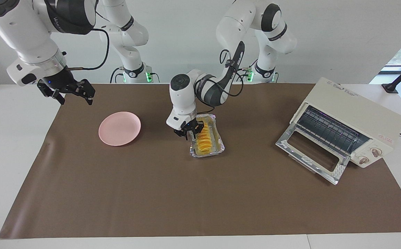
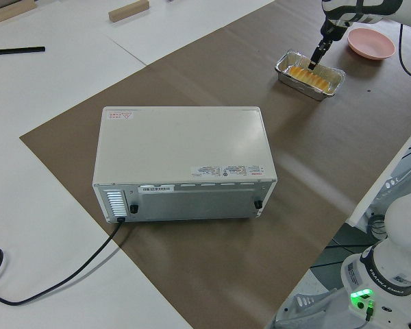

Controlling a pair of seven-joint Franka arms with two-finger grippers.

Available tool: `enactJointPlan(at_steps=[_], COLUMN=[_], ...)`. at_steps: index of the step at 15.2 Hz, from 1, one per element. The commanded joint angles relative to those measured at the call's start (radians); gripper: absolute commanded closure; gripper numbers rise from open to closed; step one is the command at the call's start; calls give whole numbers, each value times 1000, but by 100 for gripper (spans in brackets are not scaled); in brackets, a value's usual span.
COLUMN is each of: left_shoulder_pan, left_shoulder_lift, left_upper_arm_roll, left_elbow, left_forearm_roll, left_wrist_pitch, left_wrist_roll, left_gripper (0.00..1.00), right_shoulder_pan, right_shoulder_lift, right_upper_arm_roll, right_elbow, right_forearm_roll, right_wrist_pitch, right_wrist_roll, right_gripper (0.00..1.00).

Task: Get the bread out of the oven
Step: 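Pull the foil tray of bread out of the oven with the left gripper, then release the tray with the left gripper while the right gripper approaches it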

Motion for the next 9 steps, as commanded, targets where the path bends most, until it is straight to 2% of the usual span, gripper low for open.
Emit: enactJointPlan(at_steps=[1,3,6,9], left_shoulder_pan=[57,116,184,308], left_shoulder_lift=[-38,-102,-205,-297], left_upper_arm_roll=[-8,-10,-7,-7], left_elbow=[16,12,10,8], left_forearm_roll=[-60,-90,-88,-82], left_wrist_pitch=[-13,-44,-162,-318], left_wrist_roll=[0,23,145,295], left_gripper=[0,0,0,0], right_shoulder_pan=[-15,-14,0,58], right_shoulder_lift=[-20,-18,-14,6], right_upper_arm_roll=[8,8,20,21], right_elbow=[-20,-20,-34,-45], right_forearm_roll=[-2,4,6,6], right_wrist_pitch=[-2,15,101,144], right_wrist_roll=[-22,-21,-12,-4], right_gripper=[0,0,0,0])
